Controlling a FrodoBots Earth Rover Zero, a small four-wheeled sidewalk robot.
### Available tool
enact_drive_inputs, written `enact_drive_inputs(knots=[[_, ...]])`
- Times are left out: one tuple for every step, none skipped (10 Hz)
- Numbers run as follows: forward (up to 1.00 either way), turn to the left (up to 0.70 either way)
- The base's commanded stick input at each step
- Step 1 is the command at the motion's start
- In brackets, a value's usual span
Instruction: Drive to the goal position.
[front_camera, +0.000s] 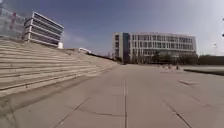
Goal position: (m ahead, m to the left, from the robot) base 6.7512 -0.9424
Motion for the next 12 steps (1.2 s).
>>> enact_drive_inputs(knots=[[0.70,0.00],[0.70,0.00],[0.70,0.00],[0.70,0.00],[0.70,0.00],[0.70,0.00],[0.70,0.00],[0.70,0.00],[0.70,0.00],[0.70,0.00],[0.70,-0.20],[0.70,-0.35]])
